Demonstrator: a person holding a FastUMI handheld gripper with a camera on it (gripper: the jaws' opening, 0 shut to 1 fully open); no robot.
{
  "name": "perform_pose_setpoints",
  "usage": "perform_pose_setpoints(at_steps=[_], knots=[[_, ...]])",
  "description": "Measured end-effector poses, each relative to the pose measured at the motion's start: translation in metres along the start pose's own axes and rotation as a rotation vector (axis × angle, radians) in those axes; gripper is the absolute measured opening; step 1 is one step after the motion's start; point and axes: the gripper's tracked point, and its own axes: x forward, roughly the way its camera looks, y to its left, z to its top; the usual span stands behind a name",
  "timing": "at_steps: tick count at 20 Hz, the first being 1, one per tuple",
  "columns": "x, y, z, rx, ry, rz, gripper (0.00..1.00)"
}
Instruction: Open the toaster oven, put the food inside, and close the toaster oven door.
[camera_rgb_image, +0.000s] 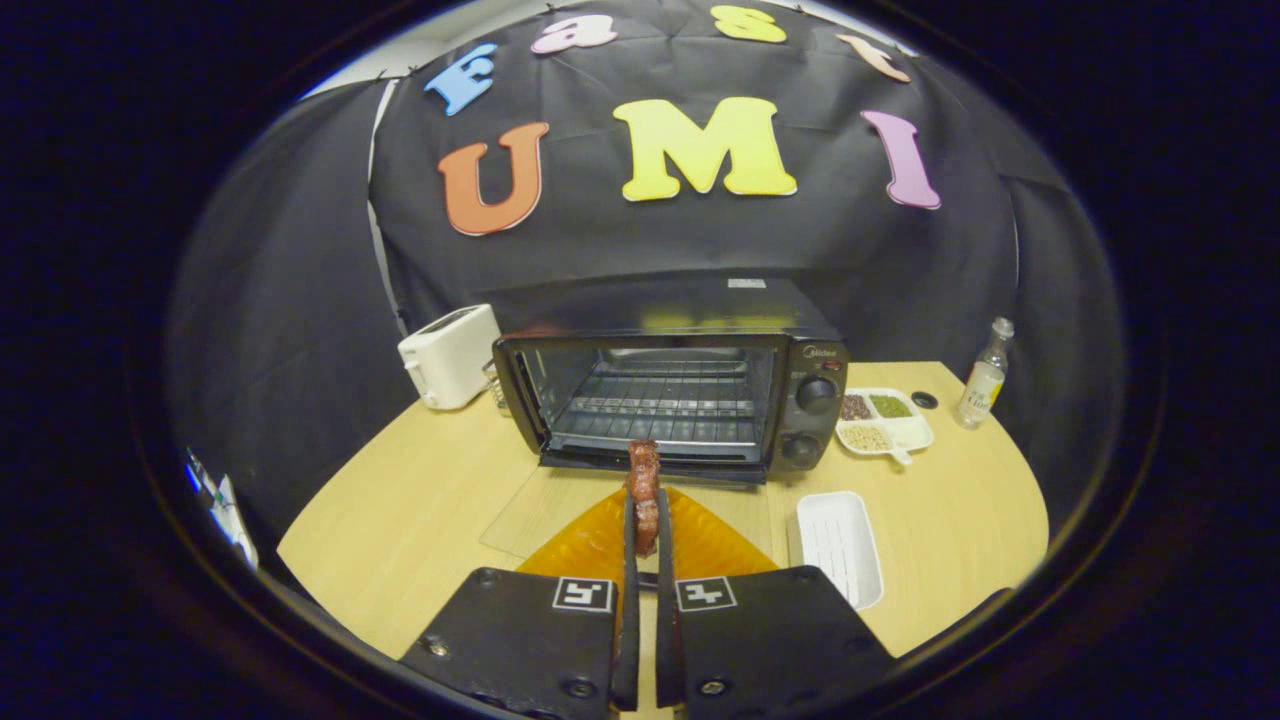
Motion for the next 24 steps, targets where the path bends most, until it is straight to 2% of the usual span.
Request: perform_pose_setpoints(at_steps=[3,7,10,14,16,24], knots=[[0.031,0.008,0.009,0.076,-0.049,0.015,0.10],[0.065,0.016,0.026,0.329,-0.141,0.082,0.10],[0.095,0.014,0.038,0.464,-0.177,0.123,0.10],[0.135,0.015,0.052,0.653,-0.203,0.228,0.10],[0.150,0.014,0.054,0.660,-0.218,0.255,0.10],[0.192,-0.008,0.033,0.629,-0.180,0.217,0.10]])
